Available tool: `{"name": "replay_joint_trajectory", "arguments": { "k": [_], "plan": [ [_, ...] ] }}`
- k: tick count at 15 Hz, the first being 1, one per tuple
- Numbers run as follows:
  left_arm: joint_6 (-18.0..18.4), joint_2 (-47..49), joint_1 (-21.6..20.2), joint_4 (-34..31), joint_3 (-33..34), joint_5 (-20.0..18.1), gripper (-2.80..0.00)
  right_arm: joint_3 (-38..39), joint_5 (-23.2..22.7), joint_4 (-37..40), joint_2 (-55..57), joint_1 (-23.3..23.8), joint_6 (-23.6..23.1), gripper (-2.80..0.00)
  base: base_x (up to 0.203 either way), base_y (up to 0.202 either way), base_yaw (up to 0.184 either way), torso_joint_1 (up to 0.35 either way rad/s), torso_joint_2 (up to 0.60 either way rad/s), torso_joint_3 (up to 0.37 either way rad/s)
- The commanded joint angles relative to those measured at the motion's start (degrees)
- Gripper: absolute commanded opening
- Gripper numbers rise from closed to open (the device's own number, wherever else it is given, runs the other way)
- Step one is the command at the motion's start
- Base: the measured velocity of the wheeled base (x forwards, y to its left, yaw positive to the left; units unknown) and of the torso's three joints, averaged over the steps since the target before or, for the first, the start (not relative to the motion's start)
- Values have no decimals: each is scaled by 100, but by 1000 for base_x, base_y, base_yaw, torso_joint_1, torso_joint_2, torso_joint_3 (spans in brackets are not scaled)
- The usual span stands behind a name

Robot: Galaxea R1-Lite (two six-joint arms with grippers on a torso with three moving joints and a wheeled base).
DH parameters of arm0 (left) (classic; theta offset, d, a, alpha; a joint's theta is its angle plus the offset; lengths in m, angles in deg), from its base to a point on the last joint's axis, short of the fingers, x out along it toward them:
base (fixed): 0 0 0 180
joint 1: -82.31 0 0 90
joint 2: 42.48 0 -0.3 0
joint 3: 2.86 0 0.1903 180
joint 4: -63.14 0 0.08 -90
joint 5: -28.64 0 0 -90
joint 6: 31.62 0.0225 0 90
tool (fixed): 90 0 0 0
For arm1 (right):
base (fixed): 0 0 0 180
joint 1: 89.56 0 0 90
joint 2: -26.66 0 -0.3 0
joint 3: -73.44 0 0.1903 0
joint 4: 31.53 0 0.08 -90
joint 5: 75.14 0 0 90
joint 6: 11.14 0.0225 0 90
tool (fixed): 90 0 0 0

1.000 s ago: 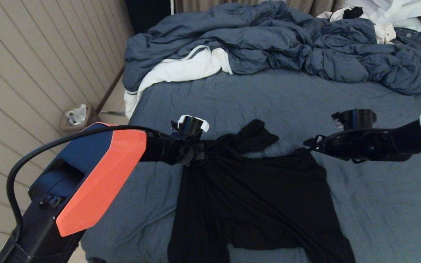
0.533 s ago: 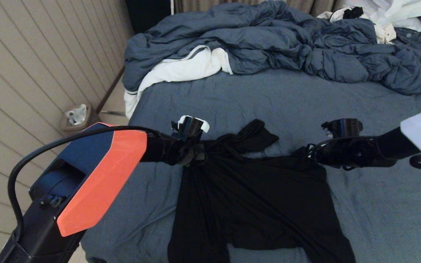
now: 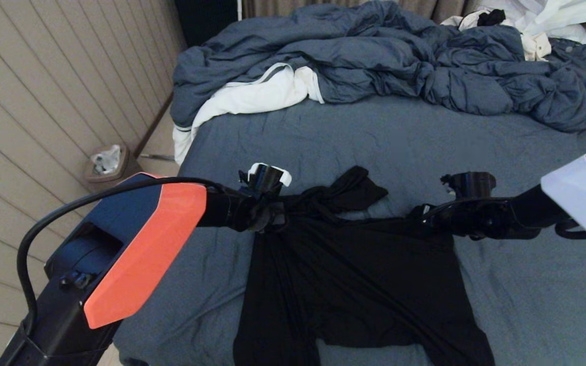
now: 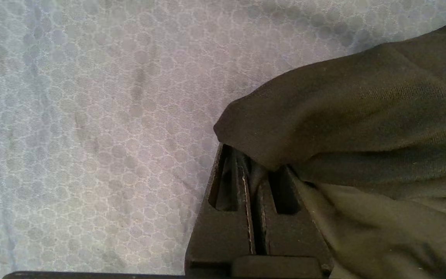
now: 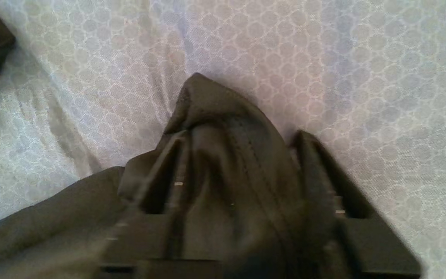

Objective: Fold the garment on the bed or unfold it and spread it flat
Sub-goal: Unford the black T-shirt

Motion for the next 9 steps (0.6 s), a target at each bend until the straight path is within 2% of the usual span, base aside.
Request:
{"name": "replay_joint_trajectory", "arguments": {
  "k": [1,5,9],
  "plan": [
    [-10,7,1,-4,1,14,-280,18,4,-7,-32,-46,21,-280,0,0,0,0,0,0],
    [-8,-28,-17,31,-25,14,-280,-322,78,-6,-73,-24,20,-280,0,0,0,0,0,0],
    [140,-176,-96,405,-34,-15,-280,-861,770,-67,-136,19,-275,-280,0,0,0,0,0,0]
  ]
}}
